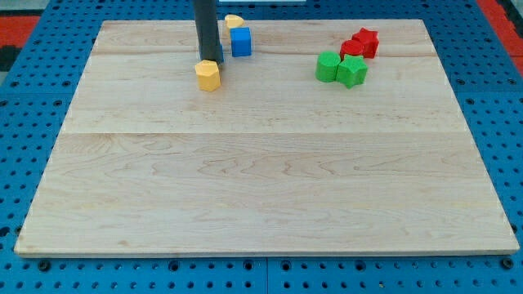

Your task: Move the yellow hexagon towards the left center

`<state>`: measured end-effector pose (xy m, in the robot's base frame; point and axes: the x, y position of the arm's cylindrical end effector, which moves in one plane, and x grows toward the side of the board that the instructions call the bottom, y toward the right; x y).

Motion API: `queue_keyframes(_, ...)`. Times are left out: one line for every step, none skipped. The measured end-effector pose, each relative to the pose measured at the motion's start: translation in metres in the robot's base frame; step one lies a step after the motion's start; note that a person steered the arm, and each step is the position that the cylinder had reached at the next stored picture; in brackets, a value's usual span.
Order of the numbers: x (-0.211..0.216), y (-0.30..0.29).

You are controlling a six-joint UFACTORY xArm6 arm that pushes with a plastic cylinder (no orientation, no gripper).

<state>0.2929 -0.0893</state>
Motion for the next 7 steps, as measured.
queue_keyframes(0.0, -0.017)
queue_keyframes(-0.023, -0.022)
queue_keyframes(-0.052, 0.007)
queue_keyframes(-0.016, -0.048)
queue_keyframes(-0.008, 0.017)
queue_keyframes(0.008, 0.06)
queue_keyframes(0.061, 0.007)
